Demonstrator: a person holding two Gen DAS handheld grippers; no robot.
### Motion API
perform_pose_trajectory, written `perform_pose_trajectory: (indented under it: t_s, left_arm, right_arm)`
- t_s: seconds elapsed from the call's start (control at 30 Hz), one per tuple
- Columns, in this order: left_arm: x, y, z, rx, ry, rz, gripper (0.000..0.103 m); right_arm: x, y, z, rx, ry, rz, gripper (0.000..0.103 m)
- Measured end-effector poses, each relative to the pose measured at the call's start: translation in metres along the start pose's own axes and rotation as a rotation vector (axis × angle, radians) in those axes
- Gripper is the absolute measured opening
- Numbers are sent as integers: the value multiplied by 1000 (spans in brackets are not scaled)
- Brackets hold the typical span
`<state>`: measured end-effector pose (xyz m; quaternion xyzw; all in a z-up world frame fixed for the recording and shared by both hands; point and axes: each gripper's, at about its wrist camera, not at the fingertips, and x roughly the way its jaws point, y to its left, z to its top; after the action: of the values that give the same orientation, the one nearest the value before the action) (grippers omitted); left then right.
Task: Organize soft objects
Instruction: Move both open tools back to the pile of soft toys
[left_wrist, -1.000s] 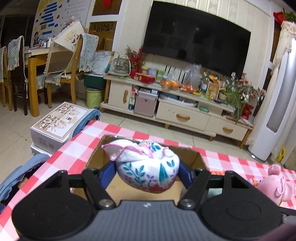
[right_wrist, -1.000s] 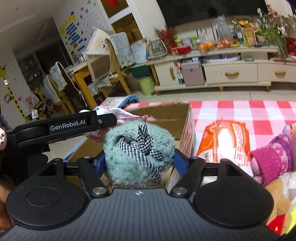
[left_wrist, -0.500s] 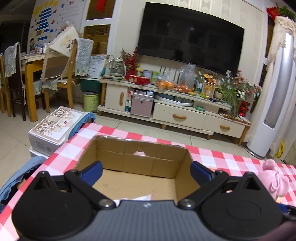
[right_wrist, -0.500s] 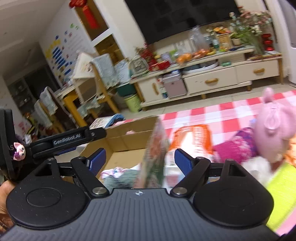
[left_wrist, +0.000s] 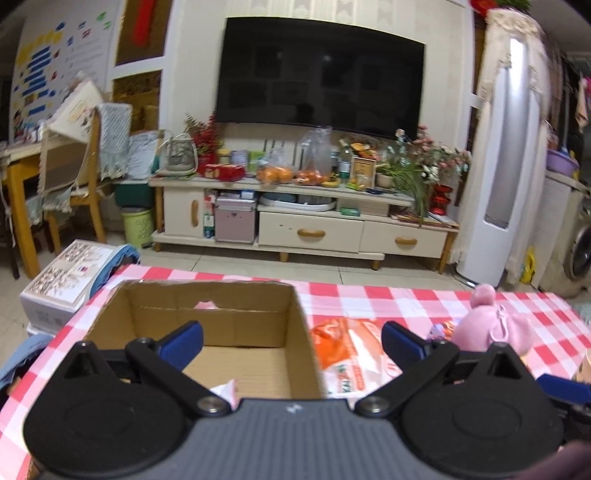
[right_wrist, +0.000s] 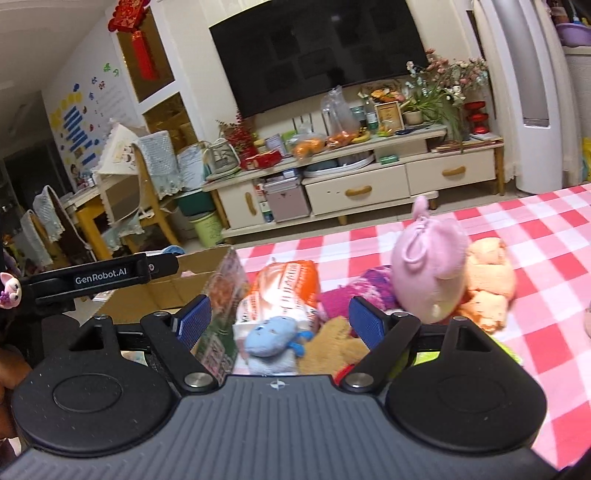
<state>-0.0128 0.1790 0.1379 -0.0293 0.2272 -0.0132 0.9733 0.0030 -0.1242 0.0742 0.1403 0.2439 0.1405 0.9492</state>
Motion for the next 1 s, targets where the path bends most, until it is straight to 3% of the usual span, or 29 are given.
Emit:
perform_pose_trajectory:
  t_s: [1.0]
  left_arm:
    - [7,-83,-25,145,59,-141,102]
  right_arm:
    - [-16,-17,-19,127,-28,-184,103]
